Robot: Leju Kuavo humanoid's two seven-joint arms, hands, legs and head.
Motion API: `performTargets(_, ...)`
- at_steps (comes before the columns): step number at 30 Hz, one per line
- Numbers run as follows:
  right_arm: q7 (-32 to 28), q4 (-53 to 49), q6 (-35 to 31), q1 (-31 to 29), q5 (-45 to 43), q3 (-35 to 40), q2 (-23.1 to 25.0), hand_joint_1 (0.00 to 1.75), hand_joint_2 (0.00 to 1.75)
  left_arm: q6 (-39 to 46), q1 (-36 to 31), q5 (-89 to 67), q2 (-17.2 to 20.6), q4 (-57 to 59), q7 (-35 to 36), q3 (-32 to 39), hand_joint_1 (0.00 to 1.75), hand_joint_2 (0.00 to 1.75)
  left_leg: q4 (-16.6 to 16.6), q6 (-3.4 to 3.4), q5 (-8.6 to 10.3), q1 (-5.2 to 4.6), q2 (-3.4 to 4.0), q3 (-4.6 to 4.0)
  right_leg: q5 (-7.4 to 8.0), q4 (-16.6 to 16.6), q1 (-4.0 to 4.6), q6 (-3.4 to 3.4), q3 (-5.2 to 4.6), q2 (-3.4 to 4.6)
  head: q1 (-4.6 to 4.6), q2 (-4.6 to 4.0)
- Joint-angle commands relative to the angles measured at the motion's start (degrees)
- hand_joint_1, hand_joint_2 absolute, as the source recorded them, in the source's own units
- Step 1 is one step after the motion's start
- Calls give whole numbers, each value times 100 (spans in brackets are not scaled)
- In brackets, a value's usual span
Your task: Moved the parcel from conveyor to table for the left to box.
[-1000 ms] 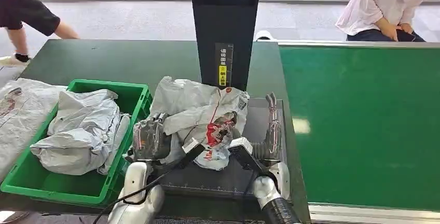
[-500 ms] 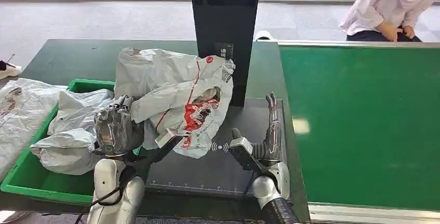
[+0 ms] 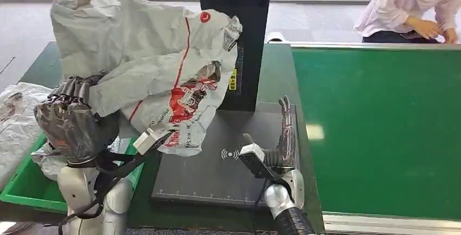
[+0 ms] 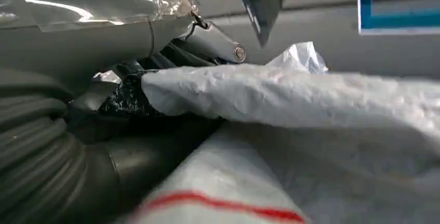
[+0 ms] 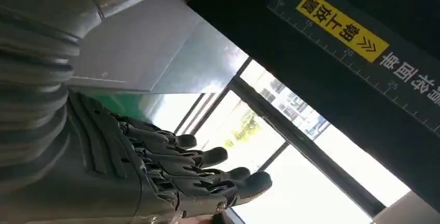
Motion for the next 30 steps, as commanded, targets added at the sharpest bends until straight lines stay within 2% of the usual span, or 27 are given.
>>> performTargets(1,-22,-194,266,-30,222,-684,74,0,175,-22,-1004,843,392,950,-633,1164,175,175,-3,3,1,3,-15,5,-3,-5,4,-1,12,-18,0,0)
performTargets(2,-22,-194,266,-30,222,-684,74,0,175,-22,-1004,843,392,950,-633,1164,175,175,-1,2,6,1,-28,0,-3,0,2,-1,9,-30,0,0)
performTargets(3,22,-131,13,127,12,-268,74,0,175,-22,-491,527,-389,272,-604,1031,175,175,-25,0,18,-5,-20,22,6,-14,-3,-6,23,-24,0,0)
performTargets(5,62,-170,13,126,33,-282,74,0,175,-22,-526,488,-389,475,-418,1237,175,175,-11,4,1,-1,-2,14,1,-12,1,1,20,-5,4,0)
performTargets(6,112,-225,13,155,71,-297,74,0,175,-22,-653,784,-389,708,-499,1730,175,175,-6,-1,5,-1,0,9,1,-2,2,0,18,-5,2,0)
performTargets(8,157,-282,13,206,110,-312,74,0,175,-22,-785,1088,-389,960,-620,2272,175,175,-16,-5,2,-1,13,30,6,-13,1,-7,27,12,2,0)
performTargets(9,171,-313,13,244,126,-322,74,0,175,-22,-919,1381,-389,1147,-924,2692,175,175,-17,-6,8,-4,2,17,8,-9,2,-9,15,-1,4,0)
performTargets(11,176,-346,13,286,138,-332,74,0,175,-22,-1067,1573,-389,1408,-1224,3117,175,175,-34,-6,10,-6,3,42,8,-21,-1,-12,37,-1,2,0)
performTargets(12,208,-362,13,323,146,-332,74,0,175,-22,-1137,1475,-389,1576,-1026,3376,175,175,-35,-7,12,-4,0,39,8,-22,-1,-14,36,-5,2,0)
performTargets(14,221,-414,13,381,158,-324,74,0,175,-22,-1255,1440,-389,1839,-1131,3778,175,175,-14,-9,8,-1,2,17,7,-6,6,-12,12,-2,0,0)
performTargets(15,215,-422,13,394,152,-313,74,0,175,-22,-1361,1556,-389,2066,-1438,4117,175,175,-36,-7,14,0,-1,40,11,-27,9,-15,35,-7,0,0)
performTargets(17,221,-409,13,383,143,-281,74,0,175,-22,-1444,1615,-389,2283,-1655,4390,175,175,-27,-9,13,-5,-4,31,6,-17,6,-12,27,-9,2,0)
performTargets(20,238,-366,13,337,131,-263,74,0,175,-22,-1371,1495,-389,2417,-1472,4409,175,175,-23,-11,11,-4,3,28,6,-14,8,-11,25,-2,2,0)
performTargets(21,364,-553,13,439,174,-178,74,0,175,-22,-1091,1612,-322,2299,-1267,4226,175,175,-39,-12,8,-3,32,49,11,-29,9,-13,33,26,2,0)
performTargets(24,274,-372,13,335,137,-243,74,0,175,-22,-1436,1270,-389,2683,-1132,4470,175,175,-17,-11,12,0,-18,19,3,-10,10,-14,22,-24,0,0)
performTargets(30,277,-356,13,328,136,-250,74,0,175,-22,-1440,1212,-389,2750,-1021,4532,175,175,-9,-12,10,0,-3,1,9,-3,8,-15,2,-4,2,0)
